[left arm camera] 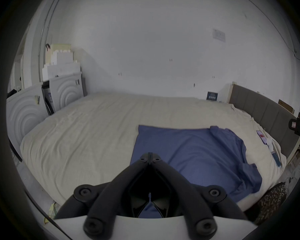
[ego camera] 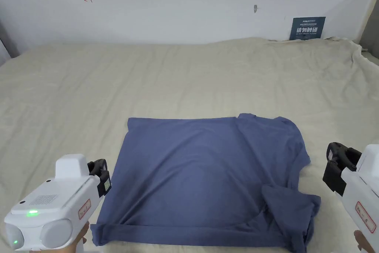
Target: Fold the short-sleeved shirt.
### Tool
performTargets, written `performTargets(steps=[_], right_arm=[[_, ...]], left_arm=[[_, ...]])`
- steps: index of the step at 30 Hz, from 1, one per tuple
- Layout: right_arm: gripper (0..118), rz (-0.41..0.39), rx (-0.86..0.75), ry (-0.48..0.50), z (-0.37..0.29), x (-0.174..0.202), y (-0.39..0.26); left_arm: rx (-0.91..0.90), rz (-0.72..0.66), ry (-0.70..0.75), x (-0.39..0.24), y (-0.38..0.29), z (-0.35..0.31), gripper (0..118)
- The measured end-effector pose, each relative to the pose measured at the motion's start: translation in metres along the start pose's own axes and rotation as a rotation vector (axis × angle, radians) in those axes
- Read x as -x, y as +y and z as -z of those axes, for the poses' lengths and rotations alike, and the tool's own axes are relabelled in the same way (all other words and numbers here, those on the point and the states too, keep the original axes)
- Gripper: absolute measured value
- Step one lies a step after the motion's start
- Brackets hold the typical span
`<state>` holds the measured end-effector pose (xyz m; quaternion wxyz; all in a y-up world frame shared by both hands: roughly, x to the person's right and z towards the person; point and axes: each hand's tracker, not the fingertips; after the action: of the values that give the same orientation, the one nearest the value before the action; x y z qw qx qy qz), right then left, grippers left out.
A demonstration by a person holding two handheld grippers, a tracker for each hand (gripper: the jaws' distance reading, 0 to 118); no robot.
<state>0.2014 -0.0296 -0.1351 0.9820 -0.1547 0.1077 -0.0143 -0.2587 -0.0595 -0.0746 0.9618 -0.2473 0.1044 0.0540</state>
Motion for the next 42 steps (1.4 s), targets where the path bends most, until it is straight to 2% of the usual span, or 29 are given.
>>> performTargets(steps=[3, 5, 6, 8, 9, 10, 11, 17, 21, 23, 24, 25, 26, 27, 31, 36, 38, 39, 40, 42], right_arm=[[0, 0.003, 0.007, -0.005, 0.002, -0.001, -0.002], [0, 0.009, 0.014, -0.006, 0.001, 0.002, -0.001], [0, 0.013, 0.016, -0.008, 0.001, 0.001, -0.002], [0, 0.016, 0.017, -0.010, 0.002, 0.001, -0.003], [0, 0.017, 0.019, -0.012, 0.002, 0.002, -0.003], [0, 0.016, 0.023, -0.012, 0.003, 0.001, -0.004], [0, 0.015, 0.028, -0.013, 0.004, 0.001, -0.005], [0, 0.028, 0.061, -0.021, 0.009, -0.002, -0.014], [0, 0.032, 0.090, -0.025, 0.010, -0.002, -0.021], [0, 0.034, 0.101, -0.027, 0.010, -0.002, -0.023], [0, 0.034, 0.106, -0.029, 0.011, -0.004, -0.025], [0, 0.035, 0.108, -0.030, 0.013, -0.009, -0.028], [0, 0.037, 0.113, -0.032, 0.014, -0.011, -0.029], [0, 0.039, 0.119, -0.034, 0.014, -0.012, -0.031], [0, 0.060, 0.162, -0.042, 0.017, -0.019, -0.038], [3, 0.096, 0.311, -0.065, 0.031, -0.028, -0.061], [33, 0.102, 0.374, -0.062, 0.036, -0.029, -0.070], [51, 0.111, 0.403, -0.056, 0.040, -0.030, -0.076], [74, 0.119, 0.427, -0.057, 0.044, -0.030, -0.080], [92, 0.130, 0.433, -0.066, 0.050, -0.032, -0.094]], left_arm=[[0.105, -0.026, 0.009, 0.010, -0.005, 0.012, 0], [0.172, -0.067, 0.001, 0.020, -0.011, 0.019, 10], [0.196, -0.090, 0.003, 0.025, -0.016, 0.022, 19], [0.251, -0.116, 0.024, 0.034, -0.027, 0.032, 73], [0.307, -0.115, 0.038, 0.038, -0.034, 0.040, 96], [0.338, -0.111, 0.049, 0.041, -0.040, 0.044, 110], [0.349, -0.098, 0.058, 0.044, -0.048, 0.049, 110], [0.459, -0.082, 0.119, 0.054, -0.084, 0.067, 108], [0.506, -0.060, 0.141, 0.056, -0.099, 0.079, 97], [0.523, -0.039, 0.134, 0.053, -0.103, 0.083, 78], [0.526, -0.025, 0.125, 0.052, -0.105, 0.086, 64], [0.530, -0.025, 0.117, 0.051, -0.106, 0.088, 32], [0.550, -0.028, 0.081, 0.051, -0.106, 0.088, 10], [0.544, -0.044, 0.049, 0.051, -0.105, 0.088, 4], [0.507, -0.015, 0.063, 0.042, -0.100, 0.080, 1], [0.479, -0.009, 0.056, 0.045, -0.092, 0.074, 1], [0.474, -0.009, 0.051, 0.045, -0.089, 0.072, 1], [0.472, -0.009, 0.048, 0.047, -0.088, 0.072, 1], [0.469, -0.008, 0.046, 0.047, -0.087, 0.071, 1], [0.464, -0.007, 0.043, 0.047, -0.086, 0.069, 1]])
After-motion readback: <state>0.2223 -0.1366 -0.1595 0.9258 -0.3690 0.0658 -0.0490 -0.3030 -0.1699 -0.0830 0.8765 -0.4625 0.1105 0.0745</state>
